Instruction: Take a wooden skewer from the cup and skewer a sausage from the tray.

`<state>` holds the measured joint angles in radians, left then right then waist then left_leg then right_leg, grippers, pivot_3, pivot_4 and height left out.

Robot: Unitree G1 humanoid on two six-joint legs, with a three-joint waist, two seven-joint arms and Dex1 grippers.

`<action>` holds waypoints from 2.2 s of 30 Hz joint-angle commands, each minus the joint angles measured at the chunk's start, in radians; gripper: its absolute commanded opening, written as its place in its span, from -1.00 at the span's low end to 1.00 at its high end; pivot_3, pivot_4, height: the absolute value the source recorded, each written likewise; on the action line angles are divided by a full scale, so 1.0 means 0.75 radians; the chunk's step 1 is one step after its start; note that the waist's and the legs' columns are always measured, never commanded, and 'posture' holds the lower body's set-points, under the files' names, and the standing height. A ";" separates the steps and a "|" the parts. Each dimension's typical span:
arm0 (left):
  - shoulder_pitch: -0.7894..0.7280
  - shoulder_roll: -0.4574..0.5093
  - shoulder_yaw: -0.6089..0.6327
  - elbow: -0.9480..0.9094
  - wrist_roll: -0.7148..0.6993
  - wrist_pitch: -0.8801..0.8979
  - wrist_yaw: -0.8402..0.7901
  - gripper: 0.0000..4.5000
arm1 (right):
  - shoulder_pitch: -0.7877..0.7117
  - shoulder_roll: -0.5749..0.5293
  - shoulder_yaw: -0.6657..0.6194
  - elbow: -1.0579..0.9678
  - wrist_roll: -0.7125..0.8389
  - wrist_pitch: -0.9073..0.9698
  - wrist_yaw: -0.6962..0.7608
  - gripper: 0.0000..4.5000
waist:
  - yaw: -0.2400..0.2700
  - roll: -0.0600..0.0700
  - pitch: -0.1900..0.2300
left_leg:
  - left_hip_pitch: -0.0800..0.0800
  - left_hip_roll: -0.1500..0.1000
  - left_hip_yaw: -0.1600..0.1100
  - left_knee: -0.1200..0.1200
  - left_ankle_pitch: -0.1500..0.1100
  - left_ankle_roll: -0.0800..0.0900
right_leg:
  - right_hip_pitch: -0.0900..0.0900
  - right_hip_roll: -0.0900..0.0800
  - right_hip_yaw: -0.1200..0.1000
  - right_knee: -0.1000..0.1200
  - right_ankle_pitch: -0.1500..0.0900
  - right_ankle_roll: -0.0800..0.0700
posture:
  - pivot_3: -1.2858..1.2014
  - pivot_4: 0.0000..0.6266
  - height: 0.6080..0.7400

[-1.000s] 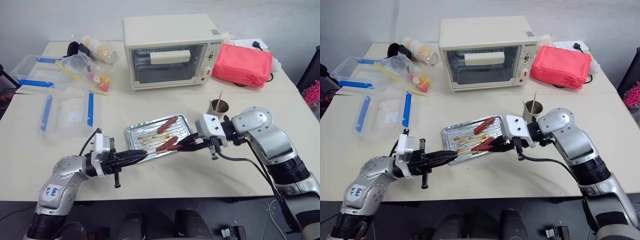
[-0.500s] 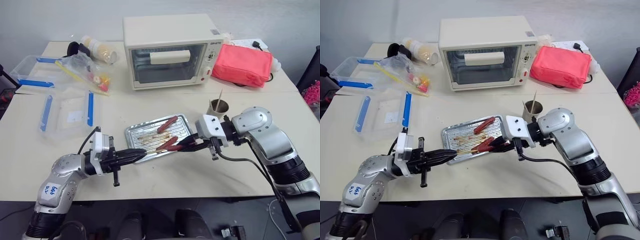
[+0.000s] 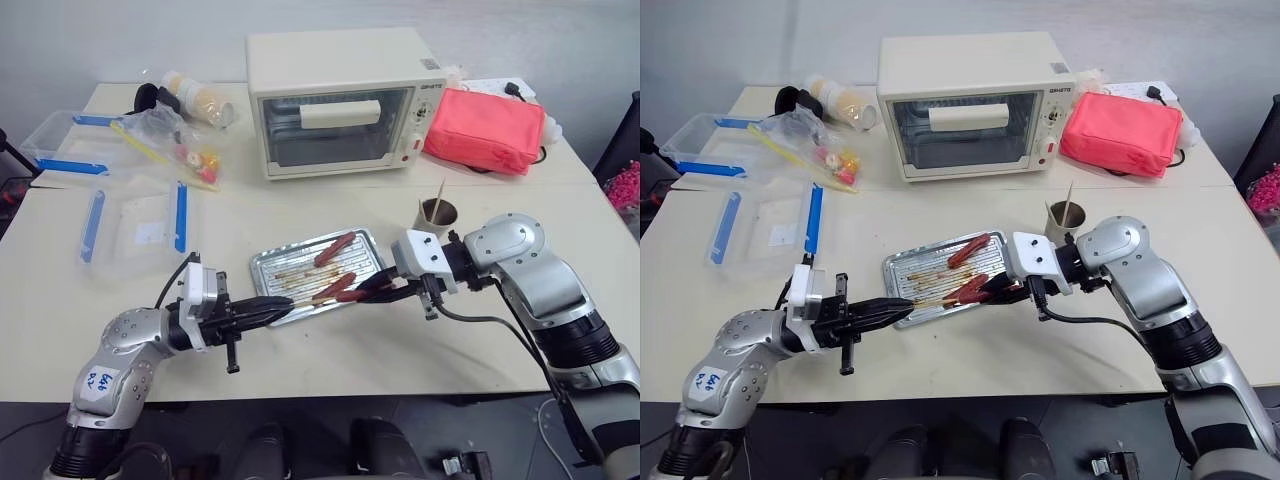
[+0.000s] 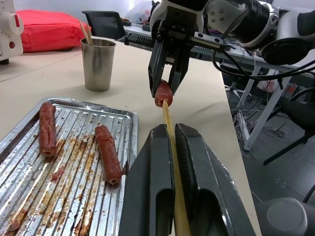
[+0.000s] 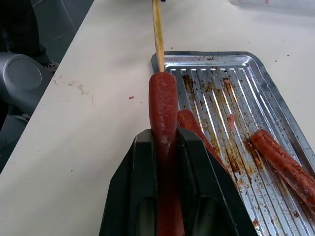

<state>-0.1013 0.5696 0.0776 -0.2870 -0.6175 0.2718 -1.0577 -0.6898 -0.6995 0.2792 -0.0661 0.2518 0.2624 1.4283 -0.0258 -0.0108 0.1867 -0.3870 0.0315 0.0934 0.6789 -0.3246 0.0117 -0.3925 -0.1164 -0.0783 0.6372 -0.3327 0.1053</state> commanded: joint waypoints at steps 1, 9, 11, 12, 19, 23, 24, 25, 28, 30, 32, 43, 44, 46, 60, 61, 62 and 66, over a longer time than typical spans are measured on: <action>-0.008 -0.008 -0.001 -0.041 -0.012 -0.012 0.003 -1.00 | -0.005 -0.004 -0.012 -0.029 0.014 -0.009 0.009 -0.83 | 0.000 0.000 0.000 | 0.000 0.000 0.000 0.000 0.000 0.000 | 0.000 0.000 0.000 0.000 0.000 0.000 | 0.03 -0.52 1.00; -0.045 -0.027 -0.040 0.002 0.015 -0.022 -0.003 -1.00 | -0.014 0.014 -0.001 -0.067 0.033 -0.020 0.025 -0.83 | 0.000 0.000 0.000 | 0.000 0.000 0.000 0.000 0.000 0.000 | 0.000 0.000 0.000 0.000 0.000 0.000 | 0.03 -0.52 1.00; -0.057 -0.036 -0.051 0.012 0.021 -0.027 -0.004 -1.00 | -0.015 0.019 0.002 -0.075 0.036 -0.016 0.027 -0.83 | 0.000 0.000 0.000 | 0.000 0.000 0.000 0.000 0.000 0.000 | 0.000 0.000 0.000 0.000 0.000 0.000 | 0.03 -0.52 1.00; -0.067 -0.044 -0.059 0.017 0.024 -0.029 -0.002 -1.00 | -0.017 0.021 0.005 -0.079 0.036 -0.016 0.029 -0.83 | 0.001 0.000 0.000 | 0.000 0.000 0.000 0.000 0.000 0.000 | 0.000 0.000 0.000 0.000 0.000 0.000 | 0.03 -0.52 1.00; -0.139 -0.091 -0.122 0.044 0.052 -0.028 -0.016 -1.00 | -0.044 0.053 0.031 -0.088 0.031 -0.019 0.046 -0.83 | 0.001 0.000 0.000 | 0.000 0.000 0.000 0.001 0.000 0.000 | 0.000 0.001 -0.001 0.001 0.000 0.000 | 0.03 -0.52 1.00; -0.230 -0.155 -0.185 0.084 0.083 -0.027 -0.010 -1.00 | -0.071 0.082 0.048 -0.087 0.026 -0.008 0.048 -0.83 | 0.004 0.000 0.000 | -0.001 -0.001 0.000 0.002 0.000 0.000 | 0.000 0.002 -0.002 0.001 0.000 0.000 | 0.03 -0.52 1.00; -0.250 -0.171 -0.196 0.096 0.092 -0.026 -0.009 -1.00 | -0.076 0.087 0.051 -0.088 0.026 -0.003 0.049 -0.83 | 0.005 0.000 0.000 | 0.000 -0.001 0.000 0.002 0.000 0.000 | 0.000 0.003 -0.002 0.001 0.000 0.000 | 0.03 -0.52 1.00; -0.267 -0.184 -0.207 0.106 0.099 -0.027 -0.012 -1.00 | -0.080 0.093 0.053 -0.089 0.026 0.002 0.048 -0.83 | 0.006 0.000 0.000 | 0.000 -0.001 0.000 0.002 0.000 0.000 | 0.000 0.003 -0.002 0.002 0.000 0.000 | 0.03 -0.52 1.00; -0.309 -0.225 -0.234 0.125 0.115 -0.020 -0.021 -1.00 | -0.086 0.103 0.052 -0.098 0.025 0.017 0.048 -0.83 | 0.005 0.000 0.000 | 0.000 -0.001 0.000 0.002 0.000 0.000 | 0.000 0.003 -0.002 0.002 0.000 0.000 | 0.03 -0.52 1.00; -0.330 -0.246 -0.244 0.136 0.122 -0.014 -0.028 -1.00 | -0.088 0.109 0.051 -0.099 0.020 0.023 0.050 -0.83 | 0.005 0.000 0.000 | -0.001 -0.001 0.000 0.003 0.000 0.000 | 0.000 0.003 -0.002 0.002 0.000 0.000 | 0.03 -0.52 1.00; -0.342 -0.259 -0.249 0.142 0.124 -0.011 -0.036 -1.00 | -0.088 0.112 0.048 -0.102 0.017 0.030 0.050 -0.83 | 0.005 0.000 0.000 | -0.001 -0.001 0.000 0.003 0.000 0.000 | 0.000 0.003 -0.002 0.002 0.000 0.000 | 0.03 -0.52 1.00; -0.338 -0.282 -0.217 0.135 0.142 -0.001 -0.031 -1.00 | -0.070 0.104 0.002 -0.124 0.019 0.151 -0.009 -0.83 | 0.005 0.000 0.000 | -0.001 -0.001 0.000 0.003 0.000 0.000 | 0.000 0.003 -0.002 0.002 0.000 0.000 | 0.03 -0.52 1.00; -0.334 -0.267 -0.195 0.138 0.141 -0.003 -0.033 -1.00 | -0.064 0.082 -0.010 -0.123 0.020 0.174 -0.003 -0.71 | 0.005 0.000 0.000 | -0.001 -0.001 0.000 0.003 0.000 0.000 | 0.000 0.003 -0.002 0.002 0.000 0.000 | 0.03 -0.52 1.00; -0.323 -0.227 -0.144 0.149 0.139 -0.009 -0.036 -1.00 | -0.048 0.044 -0.041 -0.095 0.014 0.147 0.013 -0.48 | 0.005 0.000 0.000 | -0.001 -0.001 0.000 0.003 0.000 0.000 | 0.000 0.003 -0.002 0.002 0.000 0.000 | 0.03 -0.52 1.00; -0.011 -0.016 0.422 0.007 -0.070 0.017 0.167 -1.00 | 0.237 0.004 -0.470 -0.176 0.369 0.070 -0.124 0.98 | 0.001 0.000 0.000 | -0.001 0.001 -0.001 0.001 0.000 0.000 | 0.001 -0.001 0.001 0.000 0.000 0.000 | 0.03 -0.52 1.00; -0.010 -0.055 0.484 -0.003 -0.070 -0.005 0.272 -1.00 | 0.290 0.060 -0.533 -0.210 0.433 0.032 -0.162 0.98 | 0.002 -0.001 0.000 | -0.001 0.001 -0.002 0.001 0.000 0.000 | 0.001 -0.001 0.002 0.000 0.000 0.000 | 0.03 -0.52 1.00; -0.015 -0.095 0.538 -0.010 -0.061 -0.025 0.380 -1.00 | 0.333 0.104 -0.576 -0.232 0.447 -0.018 -0.204 0.98 | 0.004 -0.001 0.000 | 0.000 0.001 -0.004 0.002 -0.001 0.000 | 0.003 -0.001 0.002 0.000 0.000 0.000 | 0.03 -0.52 1.00; -0.093 -0.247 0.691 0.022 0.086 -0.112 0.853 -1.00 | 0.415 0.223 -0.661 -0.309 0.611 0.059 -0.366 0.98 | 0.021 -0.001 0.000 | 0.000 0.000 -0.005 0.002 -0.001 0.000 | 0.004 -0.002 0.005 0.000 0.000 0.001 | 0.03 -0.52 1.00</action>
<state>-0.1515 0.3924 0.5445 -0.2584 -0.5935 0.2280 -0.5480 -0.3746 -0.5443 -0.1721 -0.2408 0.6372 0.2991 1.1948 -0.0104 -0.0115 0.1868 -0.3871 0.0311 0.0900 0.6812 -0.3253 0.0116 -0.3896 -0.1175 -0.0750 0.6374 -0.3321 0.1063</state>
